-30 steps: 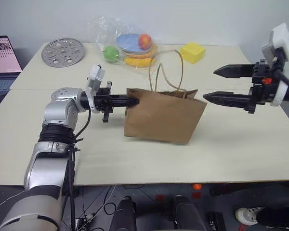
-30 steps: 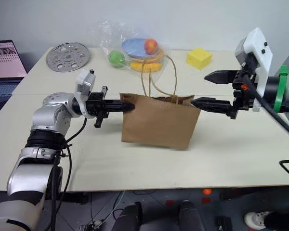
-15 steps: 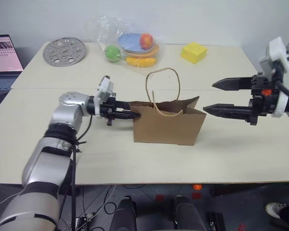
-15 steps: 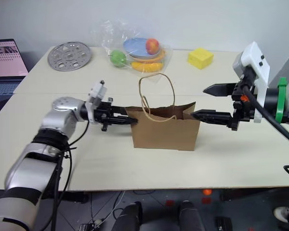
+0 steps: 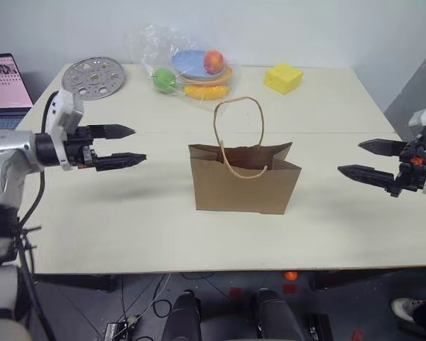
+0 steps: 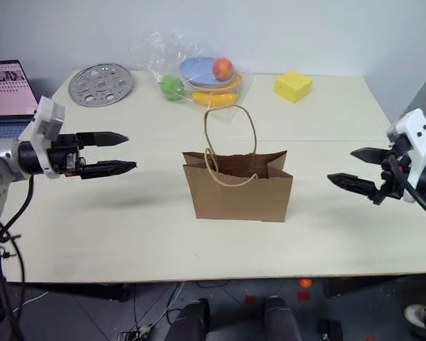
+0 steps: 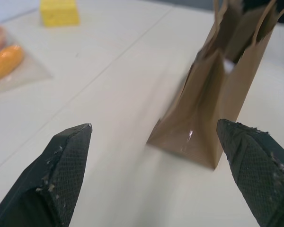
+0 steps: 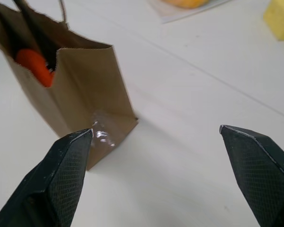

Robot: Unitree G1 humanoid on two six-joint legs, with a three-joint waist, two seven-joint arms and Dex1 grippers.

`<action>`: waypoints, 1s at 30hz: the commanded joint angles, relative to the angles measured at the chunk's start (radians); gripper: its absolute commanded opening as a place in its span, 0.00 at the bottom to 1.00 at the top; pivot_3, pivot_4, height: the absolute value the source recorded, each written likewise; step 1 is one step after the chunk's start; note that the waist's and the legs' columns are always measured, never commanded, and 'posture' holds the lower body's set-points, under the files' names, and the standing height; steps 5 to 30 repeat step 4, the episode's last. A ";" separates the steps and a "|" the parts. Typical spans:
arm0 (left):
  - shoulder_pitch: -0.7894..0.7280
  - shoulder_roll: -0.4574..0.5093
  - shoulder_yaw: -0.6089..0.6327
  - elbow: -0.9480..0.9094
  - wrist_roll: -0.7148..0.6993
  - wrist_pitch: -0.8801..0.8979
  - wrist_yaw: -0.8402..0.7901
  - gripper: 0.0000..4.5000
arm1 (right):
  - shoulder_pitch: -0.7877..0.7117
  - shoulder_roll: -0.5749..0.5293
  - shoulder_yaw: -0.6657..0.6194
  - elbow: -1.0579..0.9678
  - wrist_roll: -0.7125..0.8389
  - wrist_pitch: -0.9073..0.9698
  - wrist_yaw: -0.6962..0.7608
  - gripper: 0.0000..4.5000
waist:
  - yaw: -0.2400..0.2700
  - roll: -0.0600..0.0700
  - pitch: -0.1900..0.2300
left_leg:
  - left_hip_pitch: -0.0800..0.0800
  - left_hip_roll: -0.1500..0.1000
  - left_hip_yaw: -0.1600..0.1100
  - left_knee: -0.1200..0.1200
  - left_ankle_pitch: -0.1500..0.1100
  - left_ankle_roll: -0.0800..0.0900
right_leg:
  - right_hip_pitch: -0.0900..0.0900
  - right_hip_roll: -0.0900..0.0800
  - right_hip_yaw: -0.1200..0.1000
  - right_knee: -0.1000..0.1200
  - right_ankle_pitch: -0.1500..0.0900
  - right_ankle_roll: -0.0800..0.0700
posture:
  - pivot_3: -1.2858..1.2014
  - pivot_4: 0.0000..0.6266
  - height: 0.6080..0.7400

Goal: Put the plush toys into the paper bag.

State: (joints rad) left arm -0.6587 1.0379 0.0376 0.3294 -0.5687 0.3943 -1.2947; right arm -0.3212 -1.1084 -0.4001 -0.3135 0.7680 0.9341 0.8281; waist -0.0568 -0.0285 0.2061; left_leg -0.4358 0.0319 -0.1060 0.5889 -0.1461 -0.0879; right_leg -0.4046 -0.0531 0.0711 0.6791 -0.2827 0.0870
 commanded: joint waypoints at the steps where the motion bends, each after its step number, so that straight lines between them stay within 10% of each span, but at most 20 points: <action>1: 0.014 0.003 0.096 -0.115 -0.023 0.046 0.060 1.00 | -0.005 0.009 -0.017 0.006 -0.021 -0.054 0.011 1.00 | 0.003 0.000 0.000 | 0.000 0.000 0.000 0.001 0.000 0.000 | 0.000 0.000 0.000 0.000 0.000 -0.001 | 0.52 0.24 1.00; 30: 0.025 -0.009 0.117 -0.149 -0.002 0.042 0.092 1.00 | -0.025 0.024 0.012 0.028 -0.025 -0.063 0.016 1.00 | 0.003 0.000 0.000 | 0.000 0.000 0.001 0.002 0.000 0.000 | 0.001 0.000 0.000 0.000 -0.004 -0.007 | 0.52 0.24 1.00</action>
